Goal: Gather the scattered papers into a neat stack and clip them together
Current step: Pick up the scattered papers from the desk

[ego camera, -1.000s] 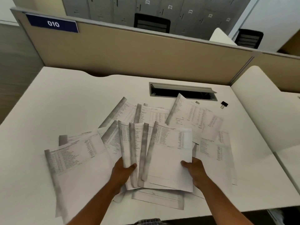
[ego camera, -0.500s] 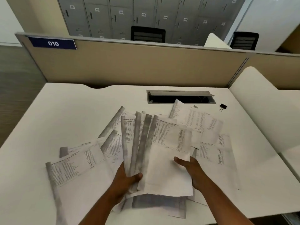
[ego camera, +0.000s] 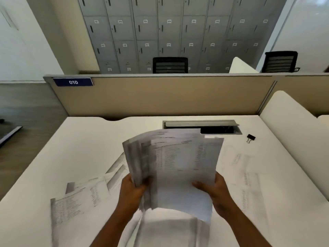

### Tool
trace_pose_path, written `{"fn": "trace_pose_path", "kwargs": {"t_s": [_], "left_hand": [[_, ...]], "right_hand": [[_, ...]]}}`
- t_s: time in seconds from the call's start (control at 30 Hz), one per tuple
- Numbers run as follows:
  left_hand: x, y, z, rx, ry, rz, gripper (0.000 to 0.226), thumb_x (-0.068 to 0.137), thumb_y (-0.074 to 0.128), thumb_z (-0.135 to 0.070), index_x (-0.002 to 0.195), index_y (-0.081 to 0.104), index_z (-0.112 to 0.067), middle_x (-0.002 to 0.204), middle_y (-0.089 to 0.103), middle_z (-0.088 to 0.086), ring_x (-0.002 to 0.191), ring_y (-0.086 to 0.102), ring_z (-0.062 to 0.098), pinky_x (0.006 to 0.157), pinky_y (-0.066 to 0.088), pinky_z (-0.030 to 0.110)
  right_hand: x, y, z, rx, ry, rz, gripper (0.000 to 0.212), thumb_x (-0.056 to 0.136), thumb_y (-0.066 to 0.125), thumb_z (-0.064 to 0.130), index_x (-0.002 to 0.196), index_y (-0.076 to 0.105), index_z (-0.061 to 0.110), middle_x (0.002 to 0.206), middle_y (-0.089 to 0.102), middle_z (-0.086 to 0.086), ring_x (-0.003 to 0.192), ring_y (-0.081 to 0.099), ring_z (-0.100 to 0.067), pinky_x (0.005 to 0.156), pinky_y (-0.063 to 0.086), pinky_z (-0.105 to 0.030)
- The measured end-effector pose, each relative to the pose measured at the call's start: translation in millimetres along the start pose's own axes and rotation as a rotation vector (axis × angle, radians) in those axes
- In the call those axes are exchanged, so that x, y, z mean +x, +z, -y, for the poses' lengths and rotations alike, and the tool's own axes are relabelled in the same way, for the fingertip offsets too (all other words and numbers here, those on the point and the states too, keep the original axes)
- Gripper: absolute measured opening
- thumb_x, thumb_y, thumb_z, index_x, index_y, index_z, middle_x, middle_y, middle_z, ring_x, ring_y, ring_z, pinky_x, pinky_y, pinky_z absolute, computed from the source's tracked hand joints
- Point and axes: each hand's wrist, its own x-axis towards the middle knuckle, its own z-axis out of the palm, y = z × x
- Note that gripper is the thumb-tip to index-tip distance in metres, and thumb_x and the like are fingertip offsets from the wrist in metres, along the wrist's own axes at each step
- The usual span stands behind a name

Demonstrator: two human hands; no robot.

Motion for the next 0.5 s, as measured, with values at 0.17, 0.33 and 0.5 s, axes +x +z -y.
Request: {"fn": "trace_pose_path", "kwargs": {"t_s": [0.17,0.33,0.5], "left_hand": [[-3,38,-18,0.095,0.065,0.063,0.054,0.057,0.080,-0.067,0.088,0.066,-0.026,0.081,0.074,-0.004,0.079,0.071,0.016,0.065,0.057,0.024],[-9,53,-16,0.075,0.076,0.003,0.055,0.062,0.088,-0.047,0.108,0.067,-0.025,0.099,0.074,-0.009,0.094,0.070,0.010,0.073,0.059,0.028],[-21,79,-15,0.150,0.096,-0.174,0.019,0.071,0.085,-0.030,0.079,0.068,-0.029,0.074,0.072,-0.008,0.076,0.069,0.016,0.069,0.058,0.037]], "right_hand": [[14,-7,13,-0.053,-0.092,-0.033,0.057,0.061,0.092,0.028,0.111,0.072,0.009,0.100,0.077,-0.010,0.093,0.075,-0.031,0.074,0.061,-0.037],[17,-18,1,-0.043,-0.132,0.018,0.065,0.069,0.094,0.018,0.127,0.063,0.013,0.114,0.074,-0.005,0.105,0.072,-0.022,0.086,0.062,-0.040],[14,-17,4,-0.213,-0.142,0.055,0.018,0.074,0.086,0.021,0.082,0.070,0.018,0.078,0.073,-0.009,0.070,0.070,-0.020,0.063,0.056,-0.039]]}}
